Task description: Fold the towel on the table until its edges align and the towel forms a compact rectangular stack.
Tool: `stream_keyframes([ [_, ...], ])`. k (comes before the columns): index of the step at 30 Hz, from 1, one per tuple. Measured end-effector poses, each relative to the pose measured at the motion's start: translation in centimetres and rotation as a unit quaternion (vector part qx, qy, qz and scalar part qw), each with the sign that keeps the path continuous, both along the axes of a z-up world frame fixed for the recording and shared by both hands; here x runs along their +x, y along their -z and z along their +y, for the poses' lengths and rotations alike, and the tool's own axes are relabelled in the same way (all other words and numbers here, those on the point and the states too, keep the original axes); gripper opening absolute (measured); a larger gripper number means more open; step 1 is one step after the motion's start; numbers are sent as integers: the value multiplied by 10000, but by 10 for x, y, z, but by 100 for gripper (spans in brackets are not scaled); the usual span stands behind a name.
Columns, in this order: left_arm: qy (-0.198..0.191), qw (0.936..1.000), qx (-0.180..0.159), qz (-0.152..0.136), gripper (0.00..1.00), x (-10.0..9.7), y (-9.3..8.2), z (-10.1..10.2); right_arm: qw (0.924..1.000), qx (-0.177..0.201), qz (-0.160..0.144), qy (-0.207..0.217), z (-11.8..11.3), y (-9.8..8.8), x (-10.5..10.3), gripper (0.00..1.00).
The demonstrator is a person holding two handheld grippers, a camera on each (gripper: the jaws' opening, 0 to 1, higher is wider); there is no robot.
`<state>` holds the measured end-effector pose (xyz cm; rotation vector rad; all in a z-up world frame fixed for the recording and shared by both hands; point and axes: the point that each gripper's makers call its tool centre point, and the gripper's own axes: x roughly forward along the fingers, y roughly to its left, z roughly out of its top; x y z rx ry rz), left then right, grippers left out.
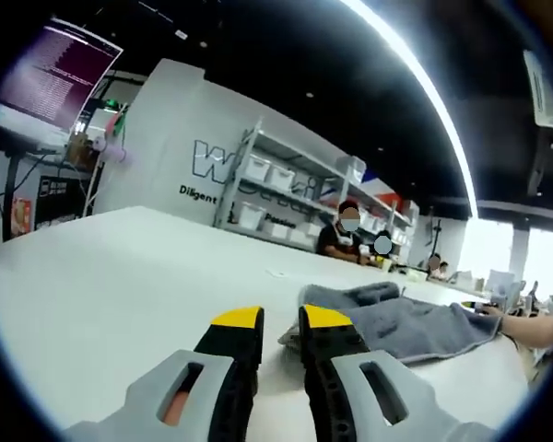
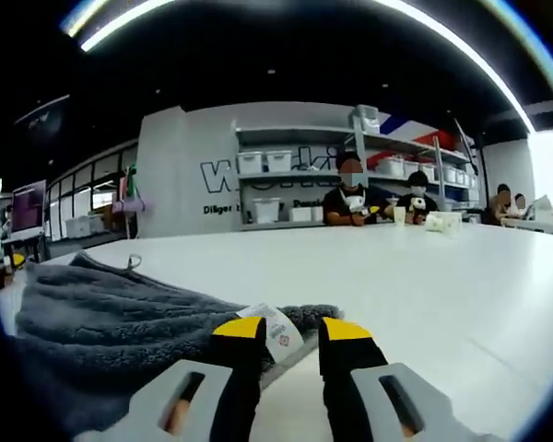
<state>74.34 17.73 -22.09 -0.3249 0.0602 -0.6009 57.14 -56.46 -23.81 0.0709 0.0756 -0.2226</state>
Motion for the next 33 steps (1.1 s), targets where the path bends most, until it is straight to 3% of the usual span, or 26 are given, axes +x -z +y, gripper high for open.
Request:
stream_keyframes([
  [8, 237, 9967, -771, -58, 25, -3, -13, -3, 9976, 44, -420, -545, 28, -11, -7, 27],
  [14, 477, 9938, -992, -149, 32, -6, -17, -11, 9934, 85, -567, -995, 61, -13, -16, 31],
  [18, 636, 9925, -913, -506, 36, -12, -25, -20, 9865, 153, -658, -1494, 91, -15, -22, 36],
  [23, 807, 9912, -823, -656, 47, -17, -28, -29, 9772, 314, -712, -1976, 126, -16, -31, 44],
  [28, 982, 9911, -541, -712, 66, -20, -25, -39, 9693, 298, -776, -2316, 155, -18, -40, 53],
  [33, 1177, 9902, -141, -735, 83, -23, -19, -51, 9659, 283, -936, -2396, 176, -24, -48, 74],
])
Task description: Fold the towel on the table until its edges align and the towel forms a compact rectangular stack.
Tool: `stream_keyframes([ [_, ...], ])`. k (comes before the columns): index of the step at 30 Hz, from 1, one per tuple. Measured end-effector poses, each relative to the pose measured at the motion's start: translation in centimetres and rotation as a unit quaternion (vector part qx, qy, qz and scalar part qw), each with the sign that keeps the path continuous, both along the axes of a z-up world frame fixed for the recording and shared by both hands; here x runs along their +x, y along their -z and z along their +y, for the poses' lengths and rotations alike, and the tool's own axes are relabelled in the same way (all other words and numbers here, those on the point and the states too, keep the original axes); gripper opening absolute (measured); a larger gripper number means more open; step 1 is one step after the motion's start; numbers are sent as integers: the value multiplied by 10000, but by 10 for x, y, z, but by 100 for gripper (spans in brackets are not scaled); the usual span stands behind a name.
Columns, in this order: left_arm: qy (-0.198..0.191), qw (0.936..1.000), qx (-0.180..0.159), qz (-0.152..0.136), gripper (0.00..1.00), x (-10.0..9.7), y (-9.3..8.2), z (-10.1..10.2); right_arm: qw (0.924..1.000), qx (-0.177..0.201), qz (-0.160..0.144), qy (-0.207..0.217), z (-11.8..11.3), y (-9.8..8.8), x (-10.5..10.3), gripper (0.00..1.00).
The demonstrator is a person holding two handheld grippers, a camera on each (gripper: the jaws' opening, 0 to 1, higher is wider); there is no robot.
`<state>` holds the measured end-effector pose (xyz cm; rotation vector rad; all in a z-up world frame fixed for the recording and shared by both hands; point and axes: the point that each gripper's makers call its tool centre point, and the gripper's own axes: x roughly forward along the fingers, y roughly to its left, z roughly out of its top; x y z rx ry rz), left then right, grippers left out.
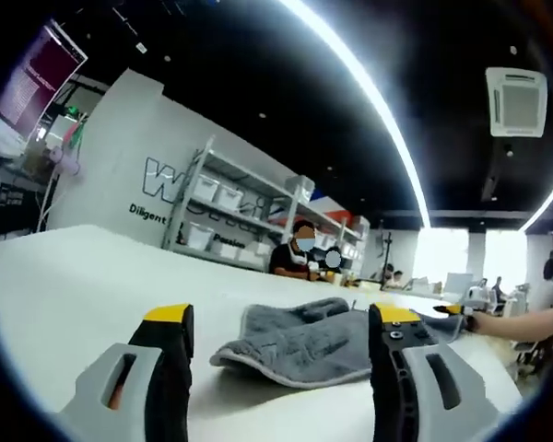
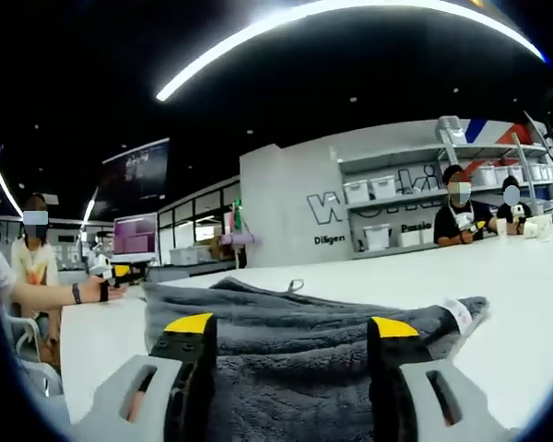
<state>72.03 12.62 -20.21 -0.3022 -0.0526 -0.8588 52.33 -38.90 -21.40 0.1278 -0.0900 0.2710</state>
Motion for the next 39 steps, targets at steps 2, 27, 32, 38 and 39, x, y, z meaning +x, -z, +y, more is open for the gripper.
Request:
stream_keyframes([
  [2, -28, 9999, 153, -63, 87, -1, 2, -2, 10000, -38, -68, 55, 6, -2, -2, 82],
  [27, -26, 9978, 450, 481, 99, 1, 15, -1, 9988, -233, -23, 440, 6, -8, 17, 100],
  [32, -3, 9976, 501, 473, 99, 2, 17, 0, 9990, -123, -62, 425, 4, -9, 16, 100],
  [38, -32, 9978, 370, 551, 98, 3, 17, 3, 9989, 28, -293, 368, 6, -17, 12, 100],
  [39, -47, 9977, 371, 565, 98, 3, 17, 4, 9988, 60, -330, 359, 5, -18, 12, 100],
])
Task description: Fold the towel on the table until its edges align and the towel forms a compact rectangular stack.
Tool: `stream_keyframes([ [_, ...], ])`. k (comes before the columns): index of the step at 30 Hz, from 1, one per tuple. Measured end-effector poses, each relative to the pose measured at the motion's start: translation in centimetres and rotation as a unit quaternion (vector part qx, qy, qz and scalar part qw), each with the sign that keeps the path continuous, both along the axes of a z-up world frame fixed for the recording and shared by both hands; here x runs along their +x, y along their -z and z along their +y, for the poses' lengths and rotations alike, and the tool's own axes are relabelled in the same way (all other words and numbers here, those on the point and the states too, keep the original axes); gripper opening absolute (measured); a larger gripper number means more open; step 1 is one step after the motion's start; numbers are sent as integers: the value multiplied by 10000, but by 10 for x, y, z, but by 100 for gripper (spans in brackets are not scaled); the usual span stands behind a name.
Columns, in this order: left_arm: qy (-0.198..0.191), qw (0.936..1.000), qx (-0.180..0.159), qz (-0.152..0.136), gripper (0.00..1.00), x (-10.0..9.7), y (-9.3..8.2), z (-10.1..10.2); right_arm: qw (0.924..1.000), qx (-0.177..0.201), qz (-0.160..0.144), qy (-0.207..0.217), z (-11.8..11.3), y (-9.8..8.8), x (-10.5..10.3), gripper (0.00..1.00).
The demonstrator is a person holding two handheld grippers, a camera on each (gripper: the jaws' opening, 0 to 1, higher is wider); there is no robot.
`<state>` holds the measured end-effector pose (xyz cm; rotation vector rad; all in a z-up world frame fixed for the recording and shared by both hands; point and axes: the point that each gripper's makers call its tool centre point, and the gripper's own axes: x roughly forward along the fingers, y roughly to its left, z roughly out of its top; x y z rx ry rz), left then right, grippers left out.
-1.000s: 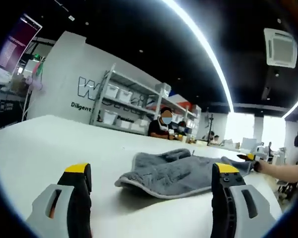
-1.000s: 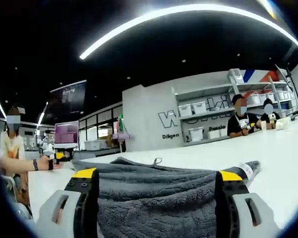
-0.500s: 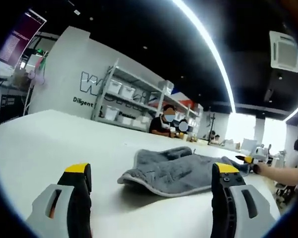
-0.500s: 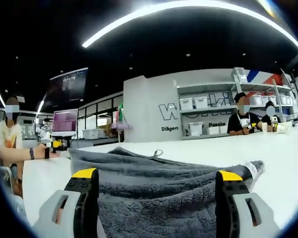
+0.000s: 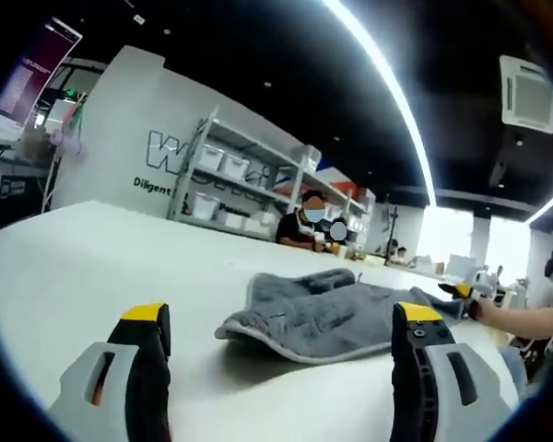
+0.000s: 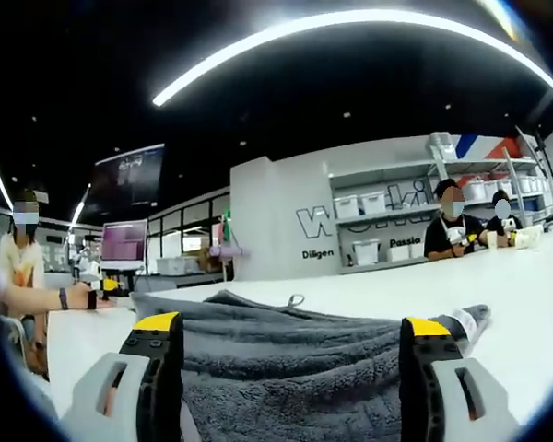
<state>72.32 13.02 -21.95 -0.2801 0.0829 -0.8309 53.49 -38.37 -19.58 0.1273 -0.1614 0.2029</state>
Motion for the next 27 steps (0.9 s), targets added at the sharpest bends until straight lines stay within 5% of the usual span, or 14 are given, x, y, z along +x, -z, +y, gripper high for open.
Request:
stream_keyframes([
  [7, 24, 10000, -55, 33, 98, 2, 0, 3, 9979, 524, -163, -352, 1, -8, 0, 100],
  [16, 89, 9999, -99, 32, 97, -2, 0, 3, 9953, 443, -265, -824, 14, -11, 5, 100],
  [20, 66, 9998, -189, 74, 97, 0, -1, 5, 9941, 467, -608, -771, 10, -22, -3, 99],
  [27, 51, 9994, -319, 124, 97, 4, -3, 8, 9935, 630, -659, -675, 1, -24, -5, 99],
])
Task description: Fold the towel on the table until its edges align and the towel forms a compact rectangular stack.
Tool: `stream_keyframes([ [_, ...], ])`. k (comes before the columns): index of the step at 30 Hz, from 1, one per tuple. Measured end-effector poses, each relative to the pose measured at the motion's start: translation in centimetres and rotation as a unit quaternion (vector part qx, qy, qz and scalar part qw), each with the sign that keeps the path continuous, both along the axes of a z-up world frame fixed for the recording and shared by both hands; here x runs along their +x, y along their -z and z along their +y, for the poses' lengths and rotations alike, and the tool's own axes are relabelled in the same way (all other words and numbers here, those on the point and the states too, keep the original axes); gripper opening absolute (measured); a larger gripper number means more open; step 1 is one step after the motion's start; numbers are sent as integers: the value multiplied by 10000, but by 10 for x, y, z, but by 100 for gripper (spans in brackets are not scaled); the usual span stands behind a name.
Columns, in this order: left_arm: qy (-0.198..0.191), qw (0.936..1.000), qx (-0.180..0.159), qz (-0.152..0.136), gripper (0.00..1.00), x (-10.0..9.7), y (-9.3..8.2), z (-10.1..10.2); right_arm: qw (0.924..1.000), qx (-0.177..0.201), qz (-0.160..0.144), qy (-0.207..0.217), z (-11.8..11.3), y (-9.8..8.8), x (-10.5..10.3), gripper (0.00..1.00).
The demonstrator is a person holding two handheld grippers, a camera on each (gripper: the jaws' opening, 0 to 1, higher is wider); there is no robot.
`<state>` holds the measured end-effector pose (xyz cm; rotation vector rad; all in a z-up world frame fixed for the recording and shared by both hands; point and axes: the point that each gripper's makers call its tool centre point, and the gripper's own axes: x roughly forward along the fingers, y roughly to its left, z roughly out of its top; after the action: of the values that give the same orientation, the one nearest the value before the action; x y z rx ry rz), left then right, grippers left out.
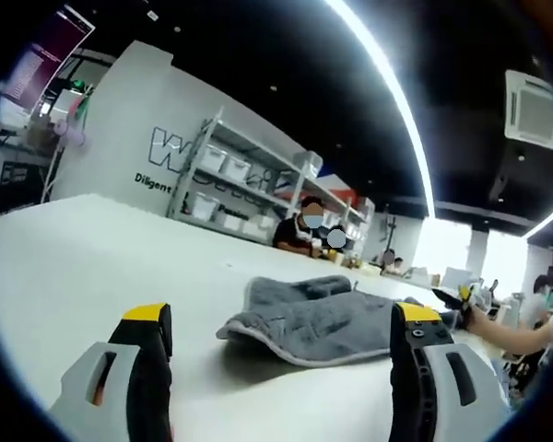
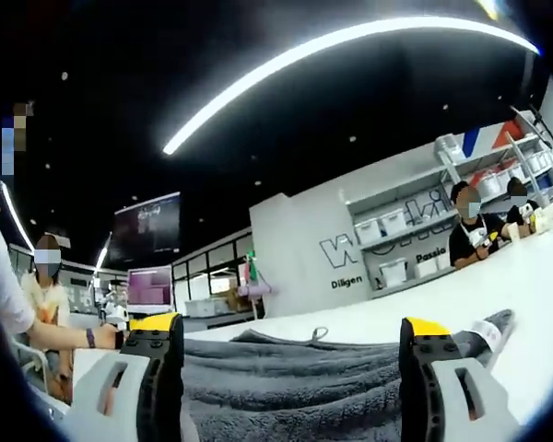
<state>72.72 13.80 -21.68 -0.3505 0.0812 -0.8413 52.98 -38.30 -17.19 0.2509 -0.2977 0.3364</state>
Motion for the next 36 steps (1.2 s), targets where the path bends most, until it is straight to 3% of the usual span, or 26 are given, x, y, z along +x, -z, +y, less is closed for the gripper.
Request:
stream_keyframes([
  [6, -23, 9998, -206, 79, 96, -1, -3, 1, 9994, 238, -234, -8, -7, -7, -7, 96],
  [10, 1, 9999, -144, 53, 96, -6, -2, -4, 9982, 419, -433, -12, -11, -13, -13, 96],
  [15, 12, 10000, -87, 46, 95, -8, -1, -6, 9988, 374, -327, 39, -11, -9, -12, 95],
  [26, -8, 9999, -102, 57, 94, -4, -2, -3, 9971, 612, -421, 149, -18, -14, -15, 95],
  [36, -1, 10000, -4, 25, 94, -3, -2, -3, 9980, 517, -312, 166, -16, -11, -12, 96],
])
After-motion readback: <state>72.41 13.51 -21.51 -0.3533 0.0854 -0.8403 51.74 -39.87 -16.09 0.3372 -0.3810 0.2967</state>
